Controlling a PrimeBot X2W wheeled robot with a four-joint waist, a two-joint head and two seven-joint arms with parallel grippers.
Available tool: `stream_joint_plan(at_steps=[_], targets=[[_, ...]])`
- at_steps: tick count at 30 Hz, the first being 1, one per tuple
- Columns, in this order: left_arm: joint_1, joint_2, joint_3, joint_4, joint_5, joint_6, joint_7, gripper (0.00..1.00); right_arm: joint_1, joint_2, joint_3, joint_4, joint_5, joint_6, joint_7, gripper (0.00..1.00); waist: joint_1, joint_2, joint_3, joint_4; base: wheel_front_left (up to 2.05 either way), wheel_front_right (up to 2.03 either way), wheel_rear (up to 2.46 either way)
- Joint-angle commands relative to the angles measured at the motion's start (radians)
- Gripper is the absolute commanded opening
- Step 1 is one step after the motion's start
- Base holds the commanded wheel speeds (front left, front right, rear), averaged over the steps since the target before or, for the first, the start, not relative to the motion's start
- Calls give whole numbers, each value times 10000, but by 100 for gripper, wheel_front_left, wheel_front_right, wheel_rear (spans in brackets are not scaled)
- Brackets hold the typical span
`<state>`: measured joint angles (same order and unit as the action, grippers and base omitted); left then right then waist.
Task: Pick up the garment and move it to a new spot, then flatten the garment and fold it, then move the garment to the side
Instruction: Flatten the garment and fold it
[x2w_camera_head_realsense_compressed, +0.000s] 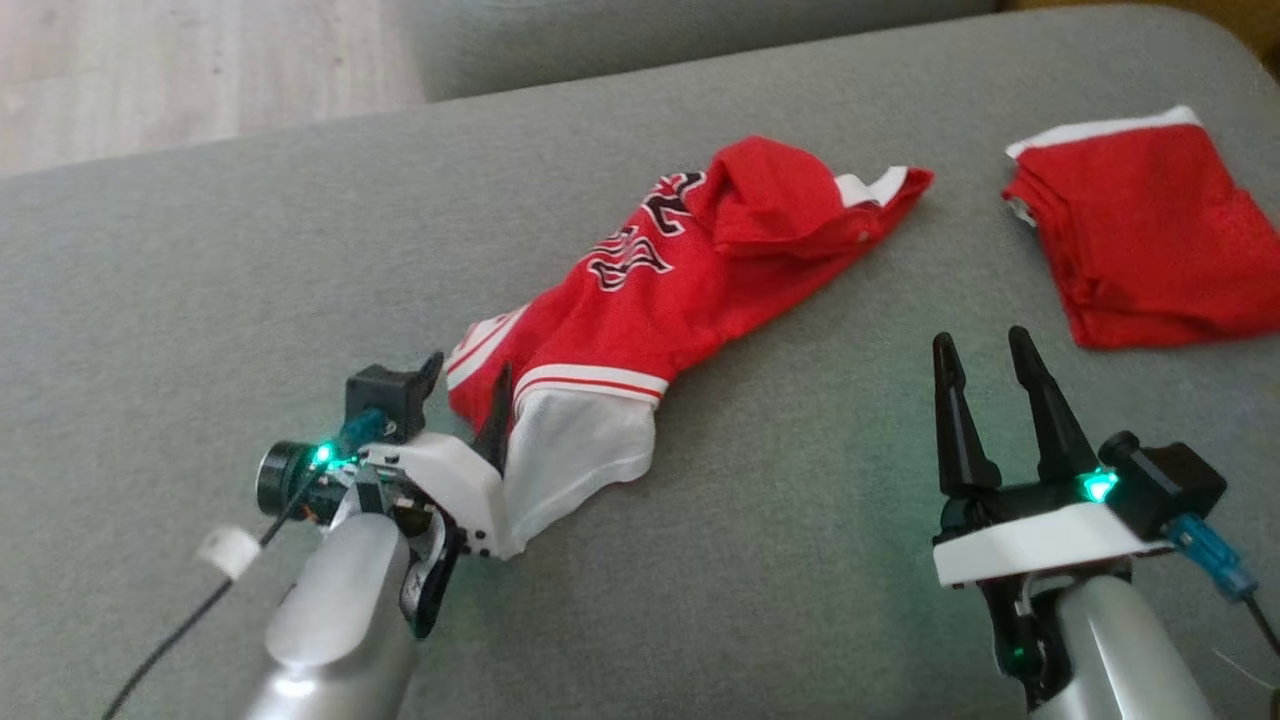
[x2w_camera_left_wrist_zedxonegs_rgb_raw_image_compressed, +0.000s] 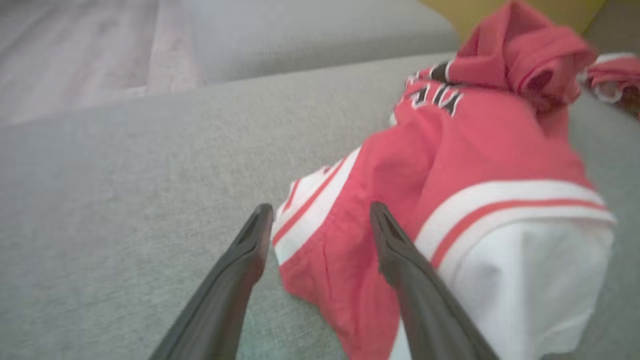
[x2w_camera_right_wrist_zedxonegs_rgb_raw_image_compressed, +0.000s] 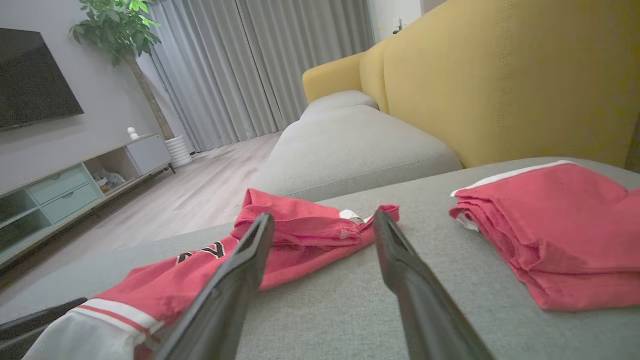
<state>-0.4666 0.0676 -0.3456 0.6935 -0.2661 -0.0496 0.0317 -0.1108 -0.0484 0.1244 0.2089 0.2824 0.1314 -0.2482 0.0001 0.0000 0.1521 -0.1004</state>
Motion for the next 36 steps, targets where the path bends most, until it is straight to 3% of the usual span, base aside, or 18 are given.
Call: stream_joint_plan(at_steps=[1, 8, 9, 10, 14, 23, 36], targets=[[-399, 256, 177, 37, -50, -94, 257, 100, -324, -18, 235, -259, 125, -7, -123, 100, -1, 0, 188, -246, 0, 0, 0], [-718, 365, -77, 944, -33, -225, 1104, 100, -385, -18, 216, -244, 203, -7, -132, 100, -1, 0, 292, -490, 0, 0, 0], [-754, 377, -110, 1007, -64, -287, 1147, 86, -404, -18, 212, -259, 212, -7, -132, 100, -1, 0, 301, -518, 0, 0, 0], [-800, 408, -151, 1043, -69, -338, 1136, 0, -424, -18, 208, -278, 227, -7, -132, 100, -1, 0, 309, -543, 0, 0, 0], [-1141, 599, -105, 928, -16, -275, 509, 0, -471, -18, 192, -329, 285, -7, -133, 100, -1, 0, 328, -618, 0, 0, 0], [-2496, 934, 342, 420, 111, 116, -2233, 0, -553, -18, 189, -374, 361, -7, -134, 100, -1, 0, 353, -738, 0, 0, 0], [-3555, 1157, 670, 454, 86, 194, -2901, 0, -613, -18, 189, -427, 459, -7, -135, 100, -1, 0, 403, -735, 0, 0, 0]])
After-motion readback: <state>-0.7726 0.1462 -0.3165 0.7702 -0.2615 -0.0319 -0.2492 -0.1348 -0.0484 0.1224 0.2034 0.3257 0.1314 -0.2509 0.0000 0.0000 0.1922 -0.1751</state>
